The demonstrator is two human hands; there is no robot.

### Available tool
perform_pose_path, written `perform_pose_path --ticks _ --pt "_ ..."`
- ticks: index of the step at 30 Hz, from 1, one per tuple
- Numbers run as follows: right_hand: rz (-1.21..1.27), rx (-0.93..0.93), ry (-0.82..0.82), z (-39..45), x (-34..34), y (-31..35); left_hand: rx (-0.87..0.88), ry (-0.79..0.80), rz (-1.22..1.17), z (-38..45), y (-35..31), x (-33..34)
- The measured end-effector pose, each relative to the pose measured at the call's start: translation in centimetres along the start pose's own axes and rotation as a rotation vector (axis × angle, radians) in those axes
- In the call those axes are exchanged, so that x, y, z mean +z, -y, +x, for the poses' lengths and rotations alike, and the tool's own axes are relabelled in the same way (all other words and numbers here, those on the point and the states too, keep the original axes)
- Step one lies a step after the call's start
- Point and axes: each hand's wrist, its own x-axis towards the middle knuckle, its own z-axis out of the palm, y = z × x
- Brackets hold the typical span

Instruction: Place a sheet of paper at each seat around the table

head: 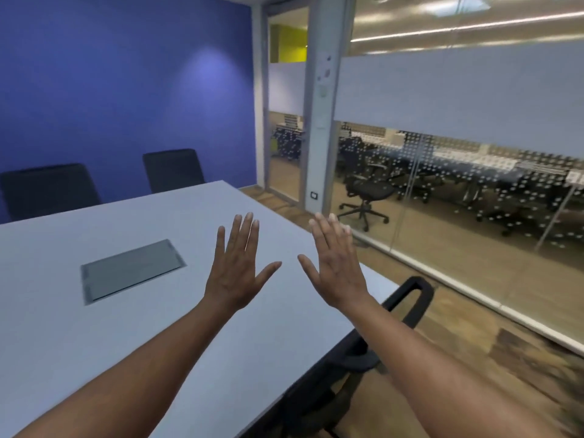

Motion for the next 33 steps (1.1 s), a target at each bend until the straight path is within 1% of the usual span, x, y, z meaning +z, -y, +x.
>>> perform_pose_path --ticks 1,3,4,6,7,9,10,12,13,15,16,18,19,21,22,24,25,27,28,30,33 --pt "0.010 0.011 -0.015 -0.2 0.1 -0.2 0.008 0.003 0.020 0.0 -0.1 0.2" --pt "-0.020 0.039 0.016 -1.2 -1.2 -7.6 0.014 0.002 0.001 3.5 -6.4 2.9" --pt "-0.031 0.040 0.014 -0.8 -1.1 -7.7 0.009 -0.002 0.012 3.6 -6.3 2.9" --pt "-0.070 0.064 0.050 -1.8 -3.0 -14.2 0.027 -0.002 -0.021 6.5 -12.2 4.2" --pt "-0.072 0.052 0.056 -1.8 -2.7 -14.2 0.024 -0.004 -0.001 6.3 -12.0 4.3" --pt "-0.127 0.045 0.069 -2.2 -4.4 -19.1 0.035 -0.021 -0.003 8.6 -16.1 5.2" --pt "-0.130 0.045 0.075 -2.1 -4.3 -19.3 0.041 -0.013 0.010 8.6 -16.2 5.3" --pt "-0.155 0.047 0.089 -1.8 -5.8 -22.9 0.058 -0.024 0.006 11.0 -19.3 6.2" --pt "-0.164 0.044 0.088 -1.5 -6.0 -23.0 0.059 -0.020 0.008 11.3 -19.6 6.2" --pt "-0.176 0.054 0.092 -1.1 -6.8 -26.1 0.073 -0.036 -0.002 13.7 -22.2 7.4" --pt "-0.177 0.056 0.070 -0.8 -6.9 -25.9 0.075 -0.047 0.014 13.9 -22.2 7.4" --pt "-0.181 0.057 0.062 -0.3 -6.9 -29.0 0.085 -0.069 -0.021 16.2 -24.6 9.4" --pt "-0.179 0.057 0.040 0.0 -7.2 -28.6 0.091 -0.090 -0.006 16.4 -24.5 9.3" --pt "-0.177 0.053 0.049 0.9 -6.3 -31.8 0.098 -0.096 -0.025 18.7 -26.4 12.0" --pt "-0.178 0.053 0.037 0.9 -6.3 -31.8 0.102 -0.110 0.000 18.8 -26.5 12.1" --pt "-0.174 0.040 0.053 2.4 -4.3 -35.3 0.090 -0.111 -0.014 21.6 -27.7 15.5" --pt "-0.178 0.036 0.048 2.4 -4.2 -35.4 0.090 -0.126 -0.013 21.9 -27.7 15.6" --pt "-0.196 0.018 0.061 4.7 -1.6 -39.5 0.073 -0.137 -0.024 25.4 -28.3 19.4" --pt "-0.197 0.013 0.058 4.9 -1.6 -39.6 0.077 -0.139 -0.017 25.8 -28.3 19.4" --pt "-0.196 0.030 0.083 7.6 0.8 -43.6 0.042 -0.118 -0.037 29.3 -29.0 23.1" --pt "-0.176 0.034 0.083 10.3 2.3 -46.9 0.048 -0.111 -0.042 32.7 -29.6 26.1"
